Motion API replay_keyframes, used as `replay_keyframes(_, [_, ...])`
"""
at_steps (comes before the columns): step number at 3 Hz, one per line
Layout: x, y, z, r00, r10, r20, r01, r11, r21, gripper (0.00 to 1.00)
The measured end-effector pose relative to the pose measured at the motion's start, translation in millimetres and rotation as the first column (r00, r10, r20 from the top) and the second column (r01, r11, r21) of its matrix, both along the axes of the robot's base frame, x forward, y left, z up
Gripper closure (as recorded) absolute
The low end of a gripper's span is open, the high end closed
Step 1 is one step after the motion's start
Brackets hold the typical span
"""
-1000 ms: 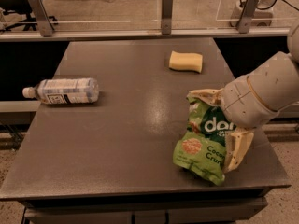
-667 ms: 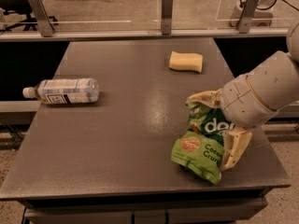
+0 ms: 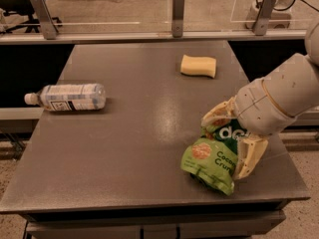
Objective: Move green rice chip bag near blue plastic bottle
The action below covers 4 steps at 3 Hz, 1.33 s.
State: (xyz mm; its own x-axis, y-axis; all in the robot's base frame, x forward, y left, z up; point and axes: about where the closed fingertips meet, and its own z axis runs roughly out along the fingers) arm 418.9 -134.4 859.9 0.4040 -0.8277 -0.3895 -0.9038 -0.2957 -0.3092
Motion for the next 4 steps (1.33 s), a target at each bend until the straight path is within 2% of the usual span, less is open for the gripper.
replay_keyframes(2, [0,0,1,1.0,0.0,0.0,0.0,1.0,0.0,1.0])
replay_keyframes(3, [24,4,30,0.9985,0.009,0.055,-0.012,0.999,0.042,1.0])
replay_keyframes(4, [69,15,84,0.9884,0.039,0.147,-0.05,0.996,0.075,1.0])
